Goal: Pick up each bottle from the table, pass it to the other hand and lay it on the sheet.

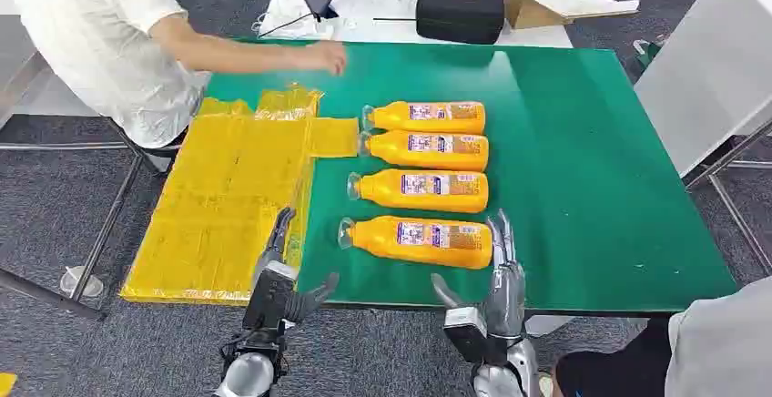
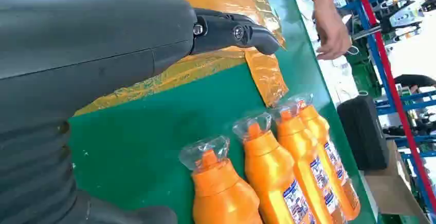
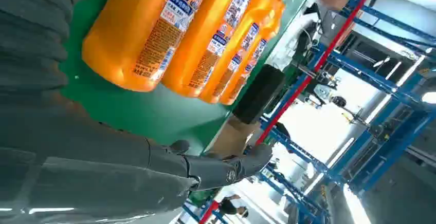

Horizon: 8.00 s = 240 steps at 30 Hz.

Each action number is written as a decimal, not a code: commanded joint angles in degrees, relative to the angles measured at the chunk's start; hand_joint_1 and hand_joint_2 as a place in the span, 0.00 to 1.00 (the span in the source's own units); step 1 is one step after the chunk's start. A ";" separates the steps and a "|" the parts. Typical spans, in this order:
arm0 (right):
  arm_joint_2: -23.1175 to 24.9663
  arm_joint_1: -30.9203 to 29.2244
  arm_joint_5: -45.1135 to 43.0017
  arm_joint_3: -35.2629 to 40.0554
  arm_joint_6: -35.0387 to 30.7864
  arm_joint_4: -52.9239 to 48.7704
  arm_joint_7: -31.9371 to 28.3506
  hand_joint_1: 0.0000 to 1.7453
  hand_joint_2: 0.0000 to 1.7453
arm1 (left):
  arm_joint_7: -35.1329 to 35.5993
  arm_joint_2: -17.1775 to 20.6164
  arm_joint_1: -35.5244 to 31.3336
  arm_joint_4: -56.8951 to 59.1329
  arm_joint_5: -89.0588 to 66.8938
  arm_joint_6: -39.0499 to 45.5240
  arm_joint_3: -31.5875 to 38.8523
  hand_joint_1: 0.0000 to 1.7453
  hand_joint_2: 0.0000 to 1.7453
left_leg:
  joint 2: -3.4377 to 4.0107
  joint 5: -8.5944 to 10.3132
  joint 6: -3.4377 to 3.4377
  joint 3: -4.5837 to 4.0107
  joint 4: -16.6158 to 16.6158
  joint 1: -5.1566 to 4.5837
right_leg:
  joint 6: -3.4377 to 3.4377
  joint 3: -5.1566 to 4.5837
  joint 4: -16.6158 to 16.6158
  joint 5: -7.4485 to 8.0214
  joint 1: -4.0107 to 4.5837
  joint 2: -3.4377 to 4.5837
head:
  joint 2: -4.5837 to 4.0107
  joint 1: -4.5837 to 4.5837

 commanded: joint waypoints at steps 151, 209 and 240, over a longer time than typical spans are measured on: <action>-1.91 -4.24 0.64 -3.10 21.20 6.83 9.33 1.00 1.00 | 6.68 1.85 6.27 -11.92 34.55 -13.25 -3.27 0.00 1.00 | 0.34 -0.28 0.15 0.74 0.02 0.02 | -0.01 0.75 -0.09 -0.04 0.04 0.34 | 0.00 0.00; 5.07 -18.77 7.72 20.35 12.77 28.91 9.02 1.00 1.00 | 10.11 -0.80 -3.80 -6.43 40.44 -20.24 -1.36 0.00 1.00 | 0.24 -0.12 0.08 0.42 0.00 0.04 | 0.00 0.44 -0.11 0.01 0.05 0.23 | 0.00 0.00; 7.27 -13.42 0.85 23.65 14.55 33.50 3.93 0.00 1.00 | 8.04 0.70 1.99 -18.40 49.52 -22.49 3.12 1.00 1.00 | 0.18 -0.20 0.08 0.51 0.03 0.06 | -0.04 0.50 -0.09 -0.09 0.08 0.17 | 0.00 0.00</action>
